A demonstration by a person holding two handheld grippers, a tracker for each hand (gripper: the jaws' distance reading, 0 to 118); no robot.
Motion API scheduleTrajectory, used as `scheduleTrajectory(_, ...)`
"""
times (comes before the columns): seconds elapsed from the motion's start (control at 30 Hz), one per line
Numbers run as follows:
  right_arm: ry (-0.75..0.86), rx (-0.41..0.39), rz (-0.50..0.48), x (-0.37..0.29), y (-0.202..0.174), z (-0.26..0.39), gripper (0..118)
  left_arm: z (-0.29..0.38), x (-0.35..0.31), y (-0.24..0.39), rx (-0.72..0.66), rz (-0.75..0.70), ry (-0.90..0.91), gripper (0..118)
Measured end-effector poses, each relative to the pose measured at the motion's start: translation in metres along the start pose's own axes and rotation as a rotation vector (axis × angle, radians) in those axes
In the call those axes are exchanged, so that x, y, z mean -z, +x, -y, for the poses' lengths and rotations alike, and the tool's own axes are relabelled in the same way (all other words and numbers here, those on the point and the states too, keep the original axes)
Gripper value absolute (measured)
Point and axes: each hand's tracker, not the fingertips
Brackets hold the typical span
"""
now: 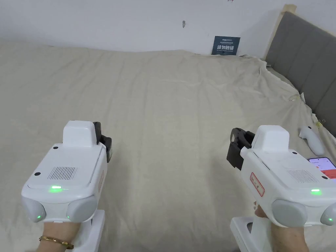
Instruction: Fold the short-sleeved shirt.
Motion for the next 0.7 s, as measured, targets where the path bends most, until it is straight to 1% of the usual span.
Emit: scheduleTrajectory(0.7, 0.001, -0.011, -0.009, 0.001, -0.0022, -0.0013, 0, -0.0004, 0.0016, 0.0027, 0.002, 0.01, 0.0, 0)
